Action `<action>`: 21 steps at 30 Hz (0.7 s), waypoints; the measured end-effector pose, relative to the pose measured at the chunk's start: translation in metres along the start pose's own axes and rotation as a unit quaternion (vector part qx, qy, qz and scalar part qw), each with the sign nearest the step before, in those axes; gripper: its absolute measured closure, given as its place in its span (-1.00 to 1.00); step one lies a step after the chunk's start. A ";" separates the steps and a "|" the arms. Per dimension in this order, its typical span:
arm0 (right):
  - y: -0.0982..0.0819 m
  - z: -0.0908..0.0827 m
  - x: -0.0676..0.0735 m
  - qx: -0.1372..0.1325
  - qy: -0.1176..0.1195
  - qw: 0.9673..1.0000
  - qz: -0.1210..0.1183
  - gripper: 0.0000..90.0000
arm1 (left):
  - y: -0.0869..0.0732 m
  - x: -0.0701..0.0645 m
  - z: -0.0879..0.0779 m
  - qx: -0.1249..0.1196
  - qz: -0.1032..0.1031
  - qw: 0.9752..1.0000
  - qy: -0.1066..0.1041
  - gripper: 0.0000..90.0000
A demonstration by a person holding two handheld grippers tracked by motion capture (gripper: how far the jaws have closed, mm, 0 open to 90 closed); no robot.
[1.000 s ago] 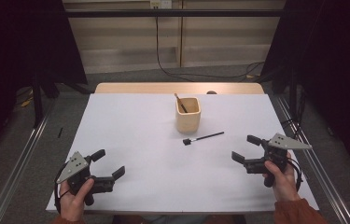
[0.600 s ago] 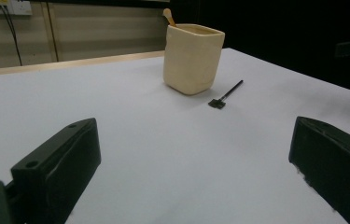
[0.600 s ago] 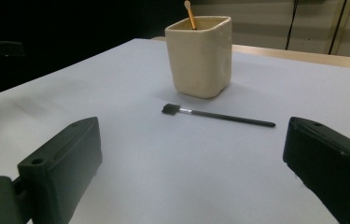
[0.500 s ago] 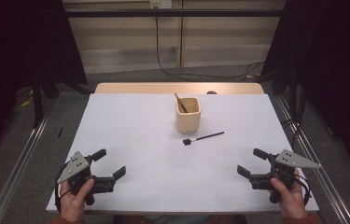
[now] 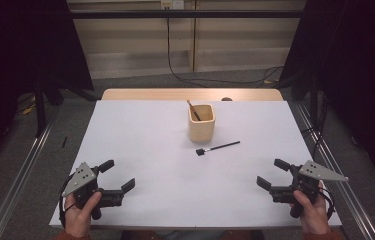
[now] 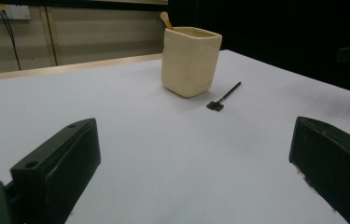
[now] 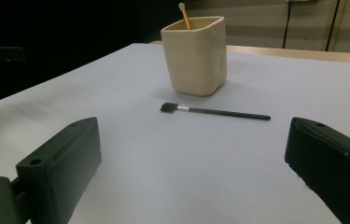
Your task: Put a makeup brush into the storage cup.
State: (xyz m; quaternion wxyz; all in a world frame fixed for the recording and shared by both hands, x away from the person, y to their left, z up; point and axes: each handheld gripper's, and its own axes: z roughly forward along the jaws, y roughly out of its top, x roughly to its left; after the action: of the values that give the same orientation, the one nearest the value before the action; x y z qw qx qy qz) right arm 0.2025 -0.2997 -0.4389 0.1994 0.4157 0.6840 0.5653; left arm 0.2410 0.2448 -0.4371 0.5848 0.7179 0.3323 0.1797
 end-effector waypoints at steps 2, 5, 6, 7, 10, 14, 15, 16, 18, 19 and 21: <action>0.000 0.001 0.000 0.002 -0.003 1.000 0.000 -0.93 | 0.000 0.000 0.000 0.000 0.000 1.000 -0.001 -0.96; 0.001 0.001 0.000 0.002 -0.002 1.000 -0.002 -0.94 | 0.000 0.000 0.000 0.003 -0.020 1.000 -0.018 -0.96; 0.001 0.001 0.001 0.003 -0.003 1.000 -0.004 -0.94 | 0.000 -0.001 0.000 0.005 -0.015 1.000 -0.018 -0.96; 0.002 0.001 0.001 0.003 -0.002 1.000 -0.004 -0.95 | 0.000 -0.001 0.000 0.007 -0.008 1.000 -0.015 -0.96; 0.004 0.006 0.001 0.009 0.002 1.000 -0.013 -0.95 | 0.001 -0.002 -0.001 0.003 -0.005 1.000 -0.010 -0.96; 0.010 0.012 0.000 0.008 0.003 1.000 -0.022 -0.95 | 0.002 -0.002 0.000 -0.001 -0.003 1.000 -0.008 -0.96; 0.013 0.015 -0.002 0.006 0.003 1.000 -0.022 -0.95 | 0.002 -0.002 0.000 0.001 -0.002 1.000 -0.008 -0.96; 0.013 0.015 -0.002 0.006 0.003 1.000 -0.022 -0.95 | 0.002 -0.003 0.001 0.002 -0.002 1.000 -0.009 -0.96; 0.016 0.018 -0.004 0.001 -0.002 0.999 -0.033 -0.96 | 0.001 -0.003 0.001 0.000 0.000 1.000 -0.010 -0.96; 0.017 0.019 -0.004 0.001 -0.002 0.999 -0.034 -0.96 | 0.002 -0.003 0.001 0.000 -0.001 1.000 -0.010 -0.96; 0.019 0.021 -0.005 0.001 0.001 0.999 -0.036 -0.96 | 0.001 -0.003 0.001 0.001 -0.002 1.000 -0.009 -0.96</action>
State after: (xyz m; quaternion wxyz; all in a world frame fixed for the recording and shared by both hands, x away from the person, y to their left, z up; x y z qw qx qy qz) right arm 0.2275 -0.2902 -0.4275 0.2183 0.3906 0.6991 0.5577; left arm 0.2401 0.2419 -0.4356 0.5874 0.7193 0.3284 0.1723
